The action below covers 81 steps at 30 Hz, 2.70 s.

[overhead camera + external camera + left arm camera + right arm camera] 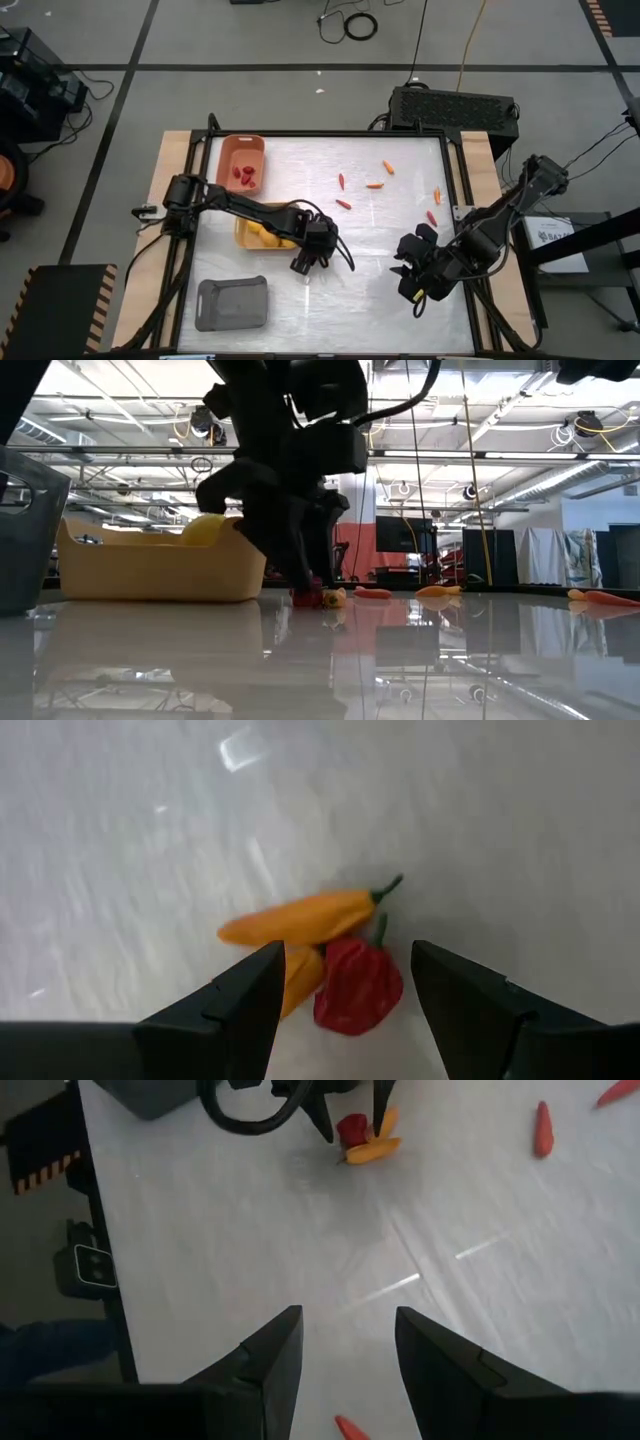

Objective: Sort produce into baskets
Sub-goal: Put the red chili pepper into the orange bin

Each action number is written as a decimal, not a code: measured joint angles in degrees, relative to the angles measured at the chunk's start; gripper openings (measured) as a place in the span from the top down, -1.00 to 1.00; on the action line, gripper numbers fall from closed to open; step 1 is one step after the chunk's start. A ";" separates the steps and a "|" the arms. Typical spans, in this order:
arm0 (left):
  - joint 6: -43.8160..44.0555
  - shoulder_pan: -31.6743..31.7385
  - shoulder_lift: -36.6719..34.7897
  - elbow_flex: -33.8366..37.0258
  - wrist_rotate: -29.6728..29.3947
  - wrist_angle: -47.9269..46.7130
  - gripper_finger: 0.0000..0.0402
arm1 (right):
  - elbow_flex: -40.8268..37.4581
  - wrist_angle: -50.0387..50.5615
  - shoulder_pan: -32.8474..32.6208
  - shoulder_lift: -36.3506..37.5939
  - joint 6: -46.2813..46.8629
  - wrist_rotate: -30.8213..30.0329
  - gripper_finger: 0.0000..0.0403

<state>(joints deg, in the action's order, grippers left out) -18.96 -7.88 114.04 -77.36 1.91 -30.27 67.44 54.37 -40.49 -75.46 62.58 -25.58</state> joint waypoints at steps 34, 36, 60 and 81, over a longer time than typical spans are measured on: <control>2.67 -0.04 -0.90 -0.08 -0.02 -3.42 0.53 | 0.00 -0.15 5.66 -0.04 -6.09 0.07 0.24; 3.98 -0.02 -2.19 -0.59 0.01 -3.58 0.54 | 0.00 -0.14 5.66 -0.07 -6.07 0.07 0.24; 0.71 26.17 -25.96 3.33 -5.90 -30.68 0.54 | 0.09 -7.55 8.61 -0.11 -6.31 0.03 0.24; 3.85 54.43 -35.24 18.99 -6.34 -28.83 0.40 | 0.09 -10.81 12.79 -0.11 -7.41 0.04 0.24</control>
<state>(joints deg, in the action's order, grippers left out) -15.11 46.55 78.80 -58.37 -4.43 -59.10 67.53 43.56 -27.70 -75.57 55.17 -25.54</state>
